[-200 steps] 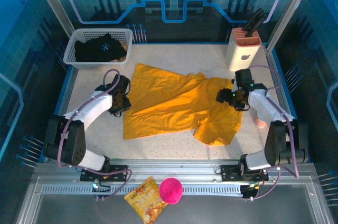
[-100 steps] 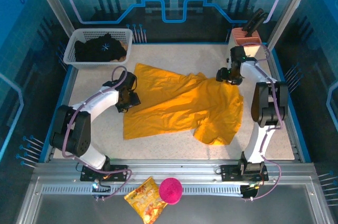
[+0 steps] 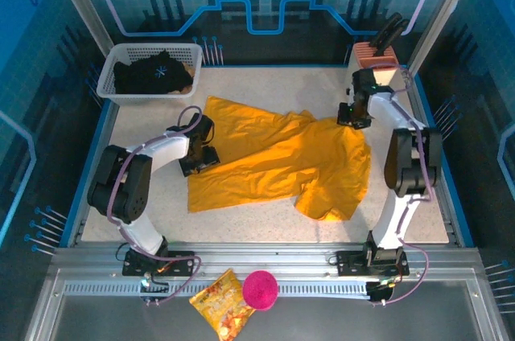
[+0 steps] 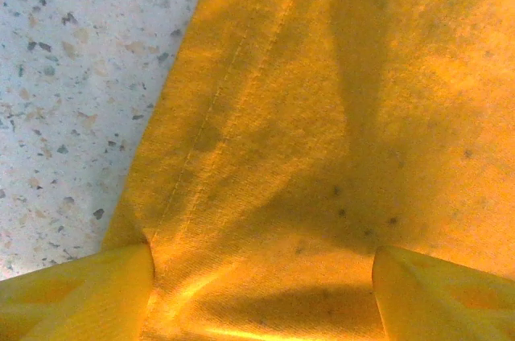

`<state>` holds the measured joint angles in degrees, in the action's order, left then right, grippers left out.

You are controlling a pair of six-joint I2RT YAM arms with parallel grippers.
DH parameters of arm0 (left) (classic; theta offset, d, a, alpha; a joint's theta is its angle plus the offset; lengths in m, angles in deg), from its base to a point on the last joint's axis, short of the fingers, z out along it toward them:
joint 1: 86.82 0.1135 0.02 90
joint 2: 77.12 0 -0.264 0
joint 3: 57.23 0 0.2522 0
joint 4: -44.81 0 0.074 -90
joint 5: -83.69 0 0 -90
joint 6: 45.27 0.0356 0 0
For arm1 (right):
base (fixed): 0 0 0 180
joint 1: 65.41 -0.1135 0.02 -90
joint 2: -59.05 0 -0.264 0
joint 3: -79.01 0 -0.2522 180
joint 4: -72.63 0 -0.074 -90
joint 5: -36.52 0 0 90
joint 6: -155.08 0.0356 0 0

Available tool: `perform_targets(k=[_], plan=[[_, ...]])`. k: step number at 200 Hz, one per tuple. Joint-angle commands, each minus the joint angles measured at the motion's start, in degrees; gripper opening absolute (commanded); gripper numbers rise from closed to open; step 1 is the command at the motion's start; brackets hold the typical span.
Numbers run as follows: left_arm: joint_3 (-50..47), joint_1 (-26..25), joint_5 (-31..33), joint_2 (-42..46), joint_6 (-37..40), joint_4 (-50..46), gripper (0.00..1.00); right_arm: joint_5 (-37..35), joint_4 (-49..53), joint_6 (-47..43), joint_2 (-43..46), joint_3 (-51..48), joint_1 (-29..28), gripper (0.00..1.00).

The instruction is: Fold and stack the t-shirts

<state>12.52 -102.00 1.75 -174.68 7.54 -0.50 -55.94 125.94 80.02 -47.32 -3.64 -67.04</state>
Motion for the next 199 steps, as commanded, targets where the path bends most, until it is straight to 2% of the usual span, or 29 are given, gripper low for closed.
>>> perform_targets(k=[1, 34, 71, 92, 116, 135, 154, 178, 199], plan=[[-0.75, -0.38, -0.43, 0.25, 0.05, -0.12, 0.73, 0.89, 0.79, 0.52, 10.90, -3.83, -2.28, 0.00], [-0.78, -0.38, -0.11, 0.79, -0.10, -0.18, 0.72, 0.36, -0.46, 5.50, 22.77, -16.88, -7.64, 0.00], [-0.96, -0.38, 0.37, 1.49, 0.05, -0.58, 0.72, -1.59, -4.44, 16.78, 33.80, -35.67, -17.70, 0.00], [-0.69, -0.38, 0.79, 1.75, 0.24, -0.96, 0.72, -1.98, -5.12, 23.29, 37.73, -43.00, -23.15, 0.00], [-0.61, -0.38, 1.00, 2.02, 0.19, -0.97, 0.72, -1.31, -4.67, 27.52, 39.90, -47.30, -27.37, 0.21], [-0.61, -0.39, 0.93, 2.02, 0.16, -0.97, 0.72, -1.46, -2.37, 27.17, 40.28, -46.31, -27.97, 0.40], [-0.74, -0.40, 0.82, 2.24, 0.09, -1.12, 0.72, -5.87, 2.14, 24.63, 40.81, -41.71, -27.50, 0.55], [-1.56, -0.38, 1.41, 3.37, 0.25, -1.49, 0.72, -9.72, 6.21, 19.91, 40.20, -34.76, -23.60, 0.61], [-2.06, -0.33, 2.03, 4.21, 0.39, -1.98, 0.72, -6.87, 4.48, 14.30, 37.94, -30.24, -16.94, 0.61]])
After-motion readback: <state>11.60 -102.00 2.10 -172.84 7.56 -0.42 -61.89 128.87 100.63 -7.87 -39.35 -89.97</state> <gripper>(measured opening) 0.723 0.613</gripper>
